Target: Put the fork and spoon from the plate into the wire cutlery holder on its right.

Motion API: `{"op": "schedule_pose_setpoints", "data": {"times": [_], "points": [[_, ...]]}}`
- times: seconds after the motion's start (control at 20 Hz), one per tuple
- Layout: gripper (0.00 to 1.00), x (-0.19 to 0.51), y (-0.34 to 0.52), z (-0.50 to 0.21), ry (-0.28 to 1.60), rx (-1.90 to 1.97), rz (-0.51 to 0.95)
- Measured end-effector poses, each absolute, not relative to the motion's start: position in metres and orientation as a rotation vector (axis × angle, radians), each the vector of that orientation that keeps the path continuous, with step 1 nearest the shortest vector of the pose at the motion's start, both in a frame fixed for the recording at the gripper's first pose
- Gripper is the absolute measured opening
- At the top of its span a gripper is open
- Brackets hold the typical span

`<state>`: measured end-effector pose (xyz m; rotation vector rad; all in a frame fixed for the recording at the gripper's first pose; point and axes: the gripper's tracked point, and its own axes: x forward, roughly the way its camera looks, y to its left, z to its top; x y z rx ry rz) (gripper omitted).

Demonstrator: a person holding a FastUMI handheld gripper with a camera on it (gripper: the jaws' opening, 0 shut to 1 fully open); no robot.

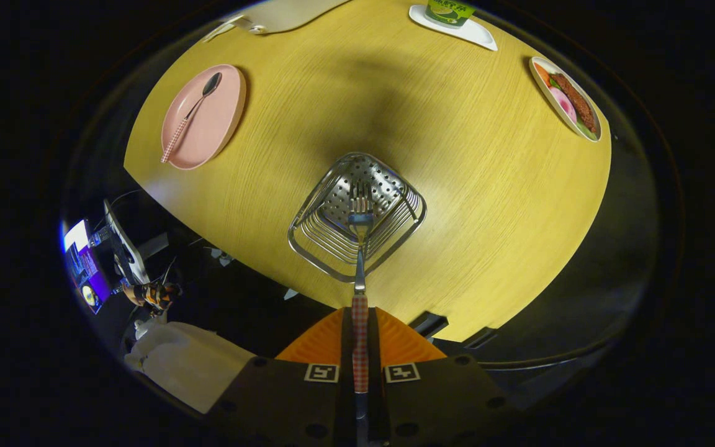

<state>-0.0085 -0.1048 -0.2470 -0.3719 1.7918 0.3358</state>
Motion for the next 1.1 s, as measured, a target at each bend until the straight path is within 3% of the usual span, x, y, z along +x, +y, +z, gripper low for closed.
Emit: {"op": "schedule_pose_setpoints", "data": {"times": [0.5, 0.65, 0.7, 0.85, 1.0, 1.05, 1.1], "points": [[0.19, 0.015, -0.093, -0.247, 1.829, -0.287, 0.300], [0.45, 0.023, -0.091, -0.243, 1.783, -0.283, 0.311], [0.46, 0.024, -0.089, -0.242, 1.764, -0.280, 0.322], [0.85, 0.029, -0.076, -0.225, 1.678, -0.235, 0.361], [0.90, 0.030, -0.063, -0.206, 1.579, -0.196, 0.399], [1.00, 0.030, -0.059, -0.197, 1.538, -0.178, 0.402], [1.00, 0.030, -0.055, -0.194, 1.511, -0.165, 0.404]]}}
